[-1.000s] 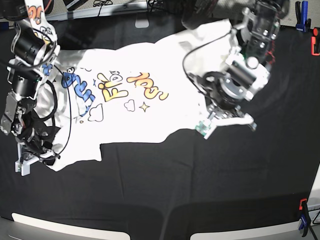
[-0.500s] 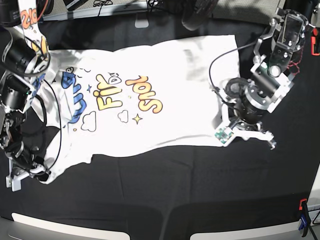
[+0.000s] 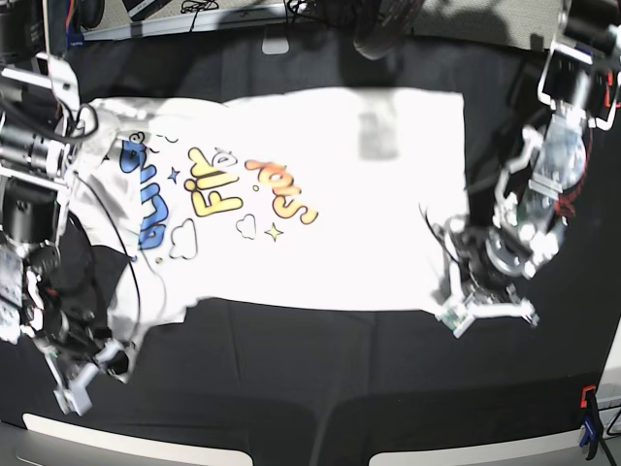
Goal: Layout the t-shirt on the table in an organized manner, then fold the t-shirt properly
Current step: 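Pull both grippers apart, stretching the shirt flat between them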
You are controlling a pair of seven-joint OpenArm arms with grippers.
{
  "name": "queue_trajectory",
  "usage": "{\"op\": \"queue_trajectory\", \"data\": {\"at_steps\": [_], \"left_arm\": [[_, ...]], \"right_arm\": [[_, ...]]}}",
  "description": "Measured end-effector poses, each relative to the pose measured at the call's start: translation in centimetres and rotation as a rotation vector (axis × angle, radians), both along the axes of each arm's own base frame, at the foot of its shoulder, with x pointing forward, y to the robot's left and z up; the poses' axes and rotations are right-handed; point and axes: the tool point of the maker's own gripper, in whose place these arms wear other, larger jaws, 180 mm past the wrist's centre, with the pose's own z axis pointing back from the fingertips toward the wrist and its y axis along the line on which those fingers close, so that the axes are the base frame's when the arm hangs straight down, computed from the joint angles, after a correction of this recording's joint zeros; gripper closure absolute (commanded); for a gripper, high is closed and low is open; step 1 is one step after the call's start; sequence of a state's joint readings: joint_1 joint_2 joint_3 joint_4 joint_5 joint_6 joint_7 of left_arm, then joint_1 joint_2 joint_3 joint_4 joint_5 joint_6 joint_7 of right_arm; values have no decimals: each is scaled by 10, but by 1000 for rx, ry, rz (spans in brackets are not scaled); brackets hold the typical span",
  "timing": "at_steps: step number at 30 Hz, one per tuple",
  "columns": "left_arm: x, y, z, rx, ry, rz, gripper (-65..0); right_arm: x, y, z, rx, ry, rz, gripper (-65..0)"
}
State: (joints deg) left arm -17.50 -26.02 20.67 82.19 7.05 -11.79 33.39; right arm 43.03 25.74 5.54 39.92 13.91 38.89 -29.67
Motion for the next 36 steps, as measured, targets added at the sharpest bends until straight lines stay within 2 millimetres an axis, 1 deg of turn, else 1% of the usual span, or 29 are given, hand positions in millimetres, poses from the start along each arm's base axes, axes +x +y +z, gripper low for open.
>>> {"op": "queue_trajectory", "data": {"at_steps": [2, 6, 9, 11, 13, 15, 17, 24, 27, 32, 36], "left_arm": [[15, 14, -1, 12, 9, 32, 0], [35, 43, -12, 21, 61, 110, 0], [41, 62, -26, 24, 109, 162, 0], [43, 71, -32, 21, 125, 181, 0], [45, 74, -34, 14, 120, 182, 0], [49, 72, -31, 1, 97, 170, 0], [53, 69, -27, -14, 73, 155, 0], [63, 55, -11, -69, -28, 91, 0], [65, 55, -8, -68, -33, 91, 0], [75, 60, 2, -63, -50, 101, 0], [79, 65, 2, -59, -44, 116, 0]], "right_arm": [[10, 10, 13, 0, -25, 15, 0], [31, 13, 42, 22, -80, -42, 0], [38, 12, 56, 20, -101, -52, 0], [40, 12, 58, 9, -106, -55, 0], [41, 8, 52, -23, -94, -87, 0], [40, 4, 46, -54, -78, -115, 0], [40, 1, 44, -84, -73, -123, 0], [48, 5, 55, -76, -151, -127, 0], [51, 3, 57, -73, -166, -162, 0], [52, 2, 60, -75, -175, -163, 0], [54, -3, 66, -121, -179, -166, 0]]}}
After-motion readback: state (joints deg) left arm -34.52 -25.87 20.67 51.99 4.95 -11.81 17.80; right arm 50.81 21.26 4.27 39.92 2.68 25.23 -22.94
